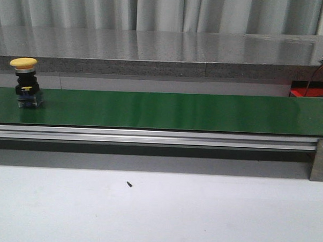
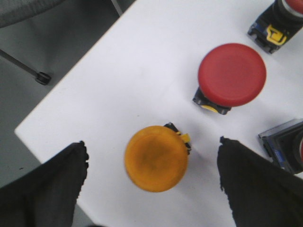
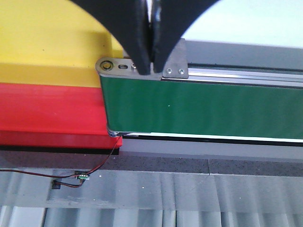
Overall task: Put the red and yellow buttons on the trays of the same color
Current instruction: 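Grasp a second yellow button with the left gripper and place it on the belt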
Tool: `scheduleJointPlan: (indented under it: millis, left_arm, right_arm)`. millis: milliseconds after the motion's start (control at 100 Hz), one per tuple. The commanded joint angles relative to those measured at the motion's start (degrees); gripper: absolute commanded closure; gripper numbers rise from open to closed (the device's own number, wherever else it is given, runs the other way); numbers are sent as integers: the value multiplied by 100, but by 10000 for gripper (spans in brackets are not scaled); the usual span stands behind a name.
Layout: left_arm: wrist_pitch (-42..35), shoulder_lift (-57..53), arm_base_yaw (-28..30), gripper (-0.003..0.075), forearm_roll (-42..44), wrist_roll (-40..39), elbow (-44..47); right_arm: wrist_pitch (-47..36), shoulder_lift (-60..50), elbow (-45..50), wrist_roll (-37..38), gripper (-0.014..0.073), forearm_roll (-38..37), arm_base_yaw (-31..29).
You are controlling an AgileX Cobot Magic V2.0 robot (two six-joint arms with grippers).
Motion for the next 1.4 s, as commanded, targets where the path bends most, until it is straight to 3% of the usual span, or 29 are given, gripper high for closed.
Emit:
scheduleJointPlan:
  millis: [0,450,770,900,1210,1390]
  left_arm:
    - [-298,11,-111,173,-11,-66,-131]
    - [-551,351,-121,202,-1,-66,-131]
    - [-564,351,-110,599,-1,-66,-131]
    - [-472,218,-110,690,-104,-66,-131]
    - [-393,-1131,-233,704,-396,-44,-131]
    - [-557,-1815,-1028,709,-521,130,-131]
  right_arm:
    - [-476,-72,-106,-15,660,-67,20]
    - [-476,-72,-106,-15,660,-67,20]
    - [-476,-72,-106,-15,660,-67,20]
    - [-476,-72,-106,-15,660,-67,20]
    - [-476,-72,-106,-15,660,-67,20]
    - [-476,-72,-106,-15,660,-67,20]
